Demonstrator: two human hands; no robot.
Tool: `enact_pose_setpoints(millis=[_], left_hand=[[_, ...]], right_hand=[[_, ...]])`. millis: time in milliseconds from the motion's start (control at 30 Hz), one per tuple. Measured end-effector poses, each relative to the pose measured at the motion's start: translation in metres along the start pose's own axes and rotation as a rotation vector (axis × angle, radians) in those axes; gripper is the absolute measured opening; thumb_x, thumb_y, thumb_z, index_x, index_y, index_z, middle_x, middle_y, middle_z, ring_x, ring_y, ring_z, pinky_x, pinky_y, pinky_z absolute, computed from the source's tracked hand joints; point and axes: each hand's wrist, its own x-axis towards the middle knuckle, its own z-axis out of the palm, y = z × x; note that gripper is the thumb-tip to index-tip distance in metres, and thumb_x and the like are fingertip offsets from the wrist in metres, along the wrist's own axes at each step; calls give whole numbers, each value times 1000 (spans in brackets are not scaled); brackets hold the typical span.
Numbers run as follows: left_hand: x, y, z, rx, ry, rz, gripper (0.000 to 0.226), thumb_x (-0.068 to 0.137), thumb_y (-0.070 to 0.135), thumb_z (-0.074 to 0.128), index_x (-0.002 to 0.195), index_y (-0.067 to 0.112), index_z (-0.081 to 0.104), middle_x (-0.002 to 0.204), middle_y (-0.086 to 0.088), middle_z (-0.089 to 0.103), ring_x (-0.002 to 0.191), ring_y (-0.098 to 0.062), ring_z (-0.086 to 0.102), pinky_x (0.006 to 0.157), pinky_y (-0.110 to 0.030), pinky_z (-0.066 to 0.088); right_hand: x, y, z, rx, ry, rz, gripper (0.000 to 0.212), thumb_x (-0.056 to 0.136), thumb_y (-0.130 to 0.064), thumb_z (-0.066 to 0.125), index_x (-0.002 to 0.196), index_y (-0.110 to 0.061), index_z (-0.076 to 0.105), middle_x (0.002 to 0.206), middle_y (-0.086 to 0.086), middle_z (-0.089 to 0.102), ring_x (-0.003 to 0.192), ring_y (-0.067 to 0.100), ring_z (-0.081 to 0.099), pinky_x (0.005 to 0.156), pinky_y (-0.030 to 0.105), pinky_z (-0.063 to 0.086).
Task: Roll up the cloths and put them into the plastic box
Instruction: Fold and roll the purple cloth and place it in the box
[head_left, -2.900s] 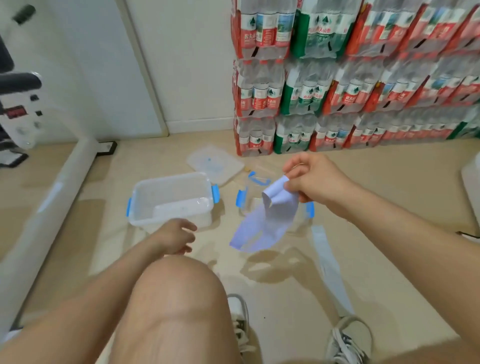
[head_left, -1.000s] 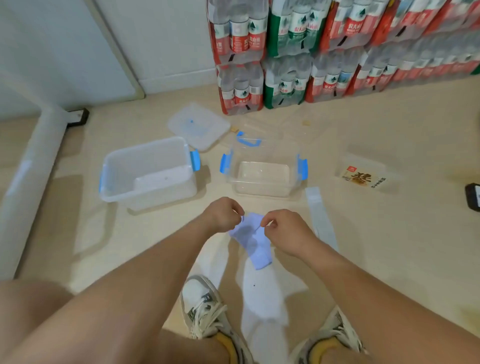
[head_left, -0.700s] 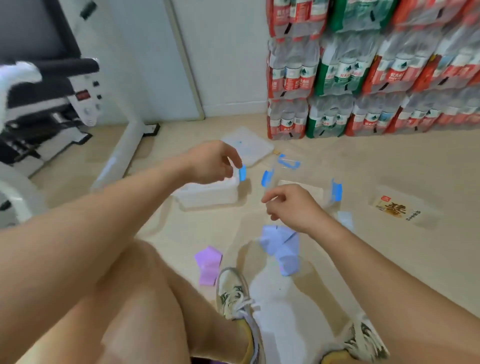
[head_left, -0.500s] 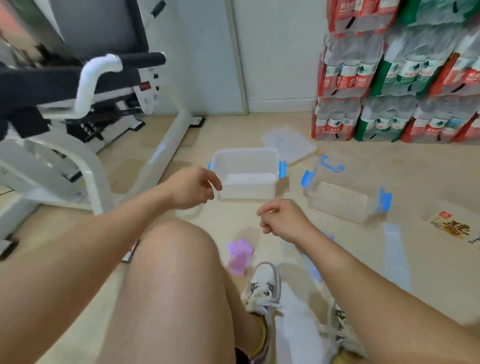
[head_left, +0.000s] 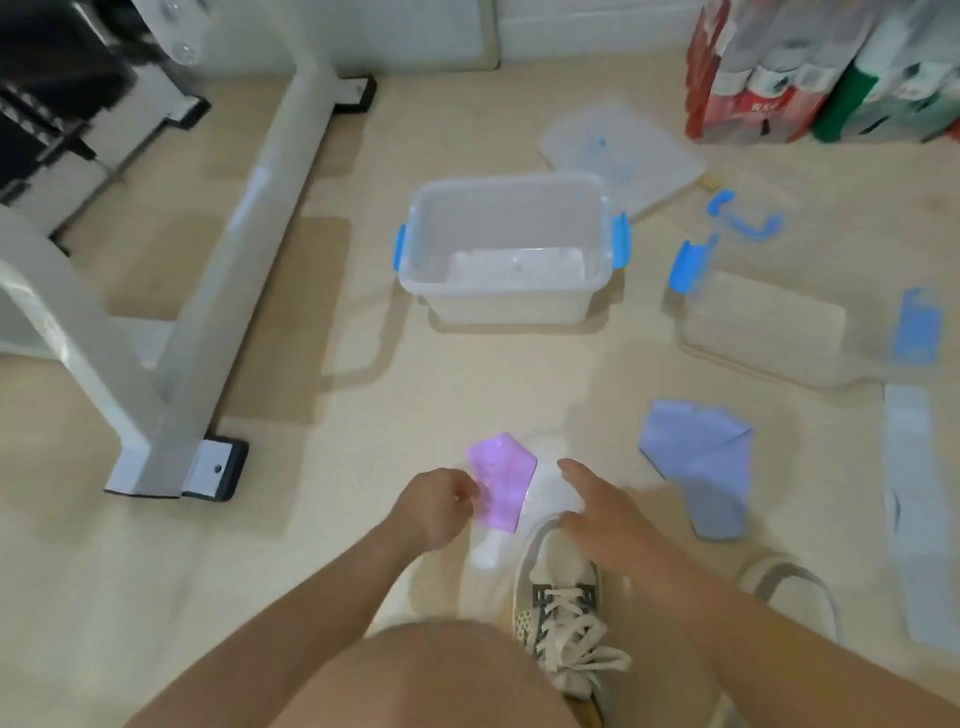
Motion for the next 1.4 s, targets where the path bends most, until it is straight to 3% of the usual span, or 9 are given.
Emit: enact_pose_setpoints(millis=[133,333,600,800,867,1067,1167,1233,1400], left_hand=[[46,4,18,81,60,67,40,88,11,46,125,19,58,116,-6,60,106,-27,59,86,-29,46],[76,4,30,277,83,68,17,83,11,49,96,12,60,94,-8,47,98,-30,53,63,-32,40],[2,55,-55,-354,-113,220,19,74,6,66,68,22,57,65,7,55,58,-8,48,56,-17,37],[-110,110,-166,-504,215,424,29,78,-1,63,84,26,71,66,-10,60,63,-21,55,63,-36,51],[-150,127,-193,-604,315,468,32,84,-5,58,90,22,73,68,-6,59,62,-18,57,61,-31,56],[-246,182,-235,-863,531,518,27,87,0,52,82,14,74,67,-3,66,53,-11,57,49,-18,46],[-263,211,-238,-901,572,528,27,83,-4,49,83,8,73,65,-4,67,50,-11,56,47,-18,47],[-261,223,-230,-929,619,528,29,80,-6,48,83,8,72,66,-5,69,52,-13,61,50,-20,51],[-244,223,-218,-1051,819,554,23,80,-2,61,93,15,71,79,-2,65,64,-12,63,58,-21,55]], right_hand=[[28,-3,4,-25,-33,-32,69,88,-10,45,150,-24,19,154,0,32,136,20,37,102,29,37],[43,-15,10,-93,-26,-165,70,88,-7,45,150,-29,20,153,-8,29,140,13,25,106,23,25],[-3,-62,-27,-27,107,-316,59,80,-19,58,134,-36,41,131,-11,53,125,10,45,106,35,35],[-85,-135,-106,3,292,-518,12,76,-36,68,76,-29,59,69,-7,57,68,15,54,69,31,44],[-120,-152,-132,-40,350,-562,23,84,-25,66,64,-20,55,60,-4,48,58,13,44,56,28,36],[-234,-171,-193,8,361,-568,30,88,-27,60,70,-3,62,57,-4,62,59,12,47,58,28,39],[-270,-168,-212,300,415,-629,22,88,-19,57,77,-1,62,66,7,62,70,18,58,81,40,54],[-280,-164,-218,542,467,-643,14,91,-11,52,88,-5,65,73,8,68,71,19,66,73,33,58],[-273,-145,-234,-6,705,-608,36,83,-4,49,99,-32,65,92,-11,71,77,8,66,63,26,51]])
